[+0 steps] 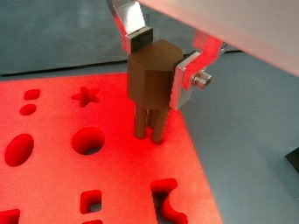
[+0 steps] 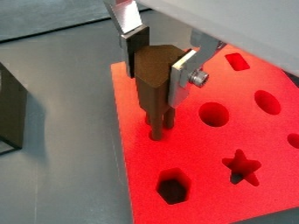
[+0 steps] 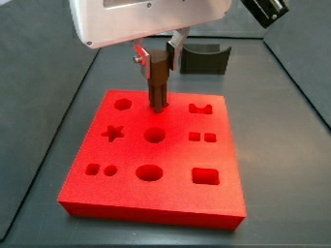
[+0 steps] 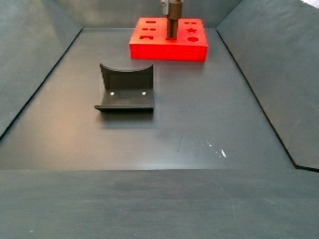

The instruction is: Insert the 3 prong object.

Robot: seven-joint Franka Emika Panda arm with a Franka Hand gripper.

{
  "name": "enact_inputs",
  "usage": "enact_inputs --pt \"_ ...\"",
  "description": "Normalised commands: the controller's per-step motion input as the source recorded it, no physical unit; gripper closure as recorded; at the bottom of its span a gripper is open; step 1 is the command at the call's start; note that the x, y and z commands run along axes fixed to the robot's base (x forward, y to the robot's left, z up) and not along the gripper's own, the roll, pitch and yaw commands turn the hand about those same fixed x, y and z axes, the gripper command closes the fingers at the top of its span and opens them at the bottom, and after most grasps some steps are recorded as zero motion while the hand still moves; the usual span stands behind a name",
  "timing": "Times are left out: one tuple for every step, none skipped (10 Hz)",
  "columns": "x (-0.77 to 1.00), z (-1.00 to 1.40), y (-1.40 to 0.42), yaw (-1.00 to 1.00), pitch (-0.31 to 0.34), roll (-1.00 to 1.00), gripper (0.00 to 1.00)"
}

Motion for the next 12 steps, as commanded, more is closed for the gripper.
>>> enact_inputs --pt "0.01 -0.05 0.00 0.03 0.000 0.00 1.00" --pt "0.22 -0.08 0.00 0.00 0.047 0.02 1.00" --pt "0.41 -0.15 0.00 0.00 0.141 0.05 1.00" --pt "0.39 -0.11 0.00 -0.08 0.193 0.07 1.00" --pt "0.25 -0.13 0.00 -0.12 0.177 0.06 1.00" --pt "0.09 -0.16 0.00 -0.05 0.121 0.02 1.00" --pt "0.00 -0.27 0.00 -0.03 0.114 0.04 1.00" --pt "0.06 -0.43 -0.09 -0.09 0.196 0.14 1.00" --pt "0.09 -0.54 -0.13 -0.12 0.234 0.22 1.00" --pt "0.09 -0.48 -0.10 -0.13 0.257 0.23 1.00" --pt "0.10 -0.46 -0.08 -0.14 0.261 0.24 1.00" --pt "0.14 -0.45 -0.08 -0.15 0.267 0.25 1.00"
